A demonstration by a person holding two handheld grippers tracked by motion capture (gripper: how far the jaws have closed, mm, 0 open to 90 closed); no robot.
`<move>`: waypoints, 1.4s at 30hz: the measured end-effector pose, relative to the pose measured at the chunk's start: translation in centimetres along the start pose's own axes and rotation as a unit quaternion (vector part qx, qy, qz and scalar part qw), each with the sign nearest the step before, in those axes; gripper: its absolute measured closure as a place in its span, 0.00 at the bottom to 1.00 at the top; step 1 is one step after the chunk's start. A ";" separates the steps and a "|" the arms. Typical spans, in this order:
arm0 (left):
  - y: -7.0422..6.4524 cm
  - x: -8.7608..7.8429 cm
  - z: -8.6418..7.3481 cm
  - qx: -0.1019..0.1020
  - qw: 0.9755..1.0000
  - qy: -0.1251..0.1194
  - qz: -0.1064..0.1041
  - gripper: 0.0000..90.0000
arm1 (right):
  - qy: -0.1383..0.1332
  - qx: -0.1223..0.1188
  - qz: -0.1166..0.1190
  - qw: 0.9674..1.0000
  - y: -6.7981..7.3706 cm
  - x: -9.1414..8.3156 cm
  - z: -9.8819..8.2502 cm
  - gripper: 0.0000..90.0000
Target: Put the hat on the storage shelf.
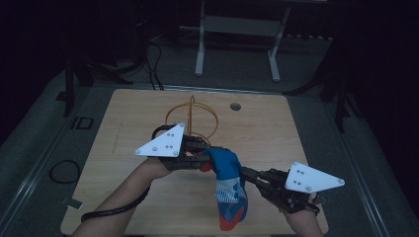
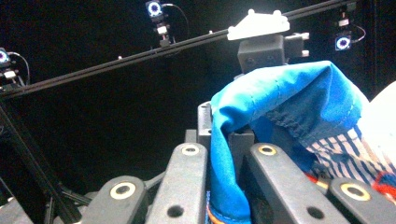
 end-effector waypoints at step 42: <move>1.9 -10.9 -7.6 -0.127 0.954 0.120 0.244 0.26 | -0.039 0.016 -0.115 0.992 -8.2 -1.3 6.3 1.00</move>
Point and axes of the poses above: each handheld gripper's, and its own axes: x roughly forward along the jaws, z roughly out of its top, y roughly to its left, the point moved 8 cm from there along x, roughly forward along the jaws, and after that the axes turned 6 degrees about y, right-handed, at the moved point
